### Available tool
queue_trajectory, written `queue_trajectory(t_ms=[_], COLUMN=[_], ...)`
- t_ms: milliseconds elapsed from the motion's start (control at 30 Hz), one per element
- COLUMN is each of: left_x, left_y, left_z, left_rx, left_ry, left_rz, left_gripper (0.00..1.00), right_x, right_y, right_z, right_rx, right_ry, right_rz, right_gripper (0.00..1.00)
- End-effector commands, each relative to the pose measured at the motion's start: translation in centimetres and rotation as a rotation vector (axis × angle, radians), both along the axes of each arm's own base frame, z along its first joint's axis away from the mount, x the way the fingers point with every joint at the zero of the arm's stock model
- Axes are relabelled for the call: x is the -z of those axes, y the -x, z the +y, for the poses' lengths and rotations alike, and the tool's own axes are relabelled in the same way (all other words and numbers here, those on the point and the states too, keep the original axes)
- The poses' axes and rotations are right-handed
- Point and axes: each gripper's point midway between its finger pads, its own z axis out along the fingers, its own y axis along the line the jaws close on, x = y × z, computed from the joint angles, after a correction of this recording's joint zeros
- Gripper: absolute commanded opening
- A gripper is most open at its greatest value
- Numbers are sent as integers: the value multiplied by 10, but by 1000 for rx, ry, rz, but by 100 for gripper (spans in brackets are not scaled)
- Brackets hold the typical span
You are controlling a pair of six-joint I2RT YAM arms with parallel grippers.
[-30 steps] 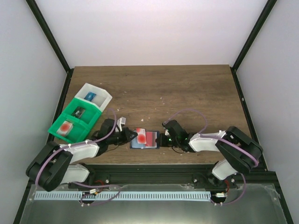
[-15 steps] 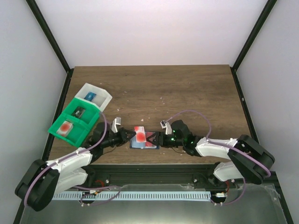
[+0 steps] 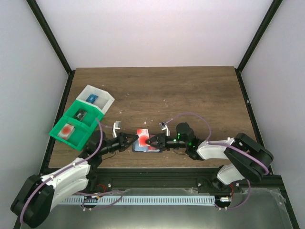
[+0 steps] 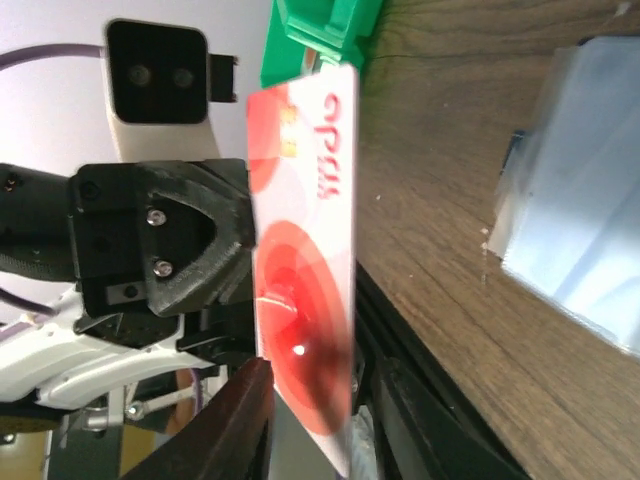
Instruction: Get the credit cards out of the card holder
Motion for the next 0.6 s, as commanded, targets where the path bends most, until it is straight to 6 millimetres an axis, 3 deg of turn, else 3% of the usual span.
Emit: queue_trajectory(t_ms=[0, 67, 100, 233, 300, 433, 567], left_x=[-9, -13, -15, -18, -16, -26, -36], left_y=[8, 11, 12, 13, 17, 26, 38], left_z=[0, -1, -1, 0, 1, 2, -2], left_rx=[28, 41, 49, 82, 109, 170, 260], left_ry=[52, 56, 47, -59, -125, -191, -201], left_rz=[-13, -36, -50, -105, -109, -158, -191], left_gripper=[0, 0, 3, 41, 51, 57, 58], right_x=[-26, -31, -32, -32, -33, -30, -43], right_y=[1, 5, 8, 24, 34, 56, 75], right_z=[10, 9, 8, 4, -2, -16, -25], right_rx=[-46, -71, -83, -179, -225, -323, -418], right_ry=[-88, -113, -115, -98, -75, -17, -13], right_rz=[-50, -73, -84, -141, -186, -232, -277], right_gripper=[18, 2, 1, 1, 0, 0, 0])
